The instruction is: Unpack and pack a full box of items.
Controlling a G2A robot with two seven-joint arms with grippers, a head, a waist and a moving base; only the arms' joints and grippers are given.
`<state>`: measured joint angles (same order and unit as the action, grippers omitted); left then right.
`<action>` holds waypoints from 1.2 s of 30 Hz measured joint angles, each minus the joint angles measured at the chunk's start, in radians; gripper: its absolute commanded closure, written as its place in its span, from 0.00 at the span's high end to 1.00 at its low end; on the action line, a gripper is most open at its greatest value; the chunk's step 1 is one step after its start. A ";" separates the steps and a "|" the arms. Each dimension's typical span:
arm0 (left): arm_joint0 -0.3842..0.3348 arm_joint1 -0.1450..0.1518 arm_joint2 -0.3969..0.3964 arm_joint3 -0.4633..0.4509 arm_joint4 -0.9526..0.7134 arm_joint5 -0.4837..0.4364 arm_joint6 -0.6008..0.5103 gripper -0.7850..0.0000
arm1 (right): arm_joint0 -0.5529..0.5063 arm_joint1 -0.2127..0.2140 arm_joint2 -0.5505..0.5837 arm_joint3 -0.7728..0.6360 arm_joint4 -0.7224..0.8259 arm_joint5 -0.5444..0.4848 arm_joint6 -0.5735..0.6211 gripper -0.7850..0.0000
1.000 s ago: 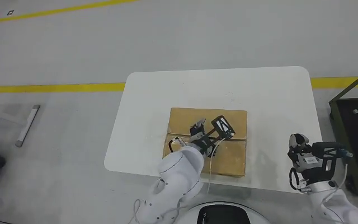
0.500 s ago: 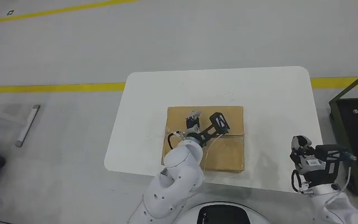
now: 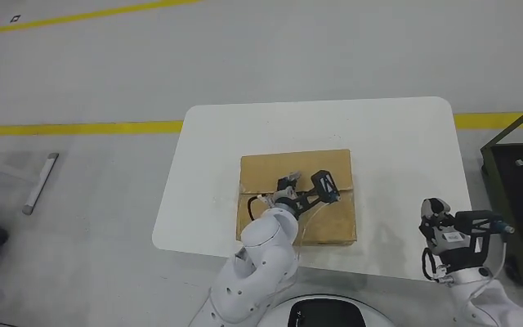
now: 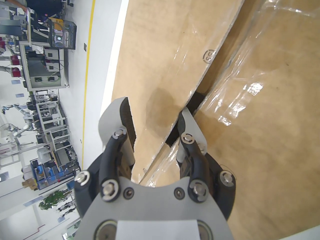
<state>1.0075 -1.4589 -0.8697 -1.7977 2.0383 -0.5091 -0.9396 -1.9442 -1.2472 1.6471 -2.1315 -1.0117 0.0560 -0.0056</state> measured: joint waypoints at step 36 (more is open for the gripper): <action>0.006 -0.032 -0.007 -0.057 -0.113 -0.074 0.035 0.00 | 0.015 -0.014 0.023 0.011 0.001 0.010 0.011 0.00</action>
<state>1.0138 -1.4913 -0.8769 -1.8551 1.9253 -0.5831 -0.9046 -1.9296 -1.2610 1.6702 -2.1206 -1.0103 0.0660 0.0052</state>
